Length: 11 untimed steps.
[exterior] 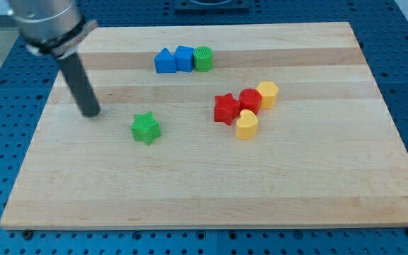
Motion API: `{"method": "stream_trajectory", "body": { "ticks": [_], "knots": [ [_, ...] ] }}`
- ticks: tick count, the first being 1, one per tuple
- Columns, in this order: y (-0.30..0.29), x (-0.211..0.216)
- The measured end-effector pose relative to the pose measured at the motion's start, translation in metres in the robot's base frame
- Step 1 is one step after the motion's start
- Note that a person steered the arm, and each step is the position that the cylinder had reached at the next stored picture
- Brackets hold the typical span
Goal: Place the green star at the top left side of red star
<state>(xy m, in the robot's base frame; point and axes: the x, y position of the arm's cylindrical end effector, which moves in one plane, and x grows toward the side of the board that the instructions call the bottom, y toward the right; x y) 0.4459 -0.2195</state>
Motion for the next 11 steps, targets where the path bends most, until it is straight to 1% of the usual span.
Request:
{"method": "stream_trajectory", "body": {
  "ticks": [1, 2, 3, 5, 6, 7, 8, 10, 11],
  "knots": [
    [0.001, 0.051],
    [0.037, 0.086],
    [0.063, 0.083],
    [0.070, 0.041],
    [0.090, 0.037],
    [0.128, 0.036],
    [0.139, 0.018],
    [0.145, 0.010],
    [0.163, -0.004]
  ]
}}
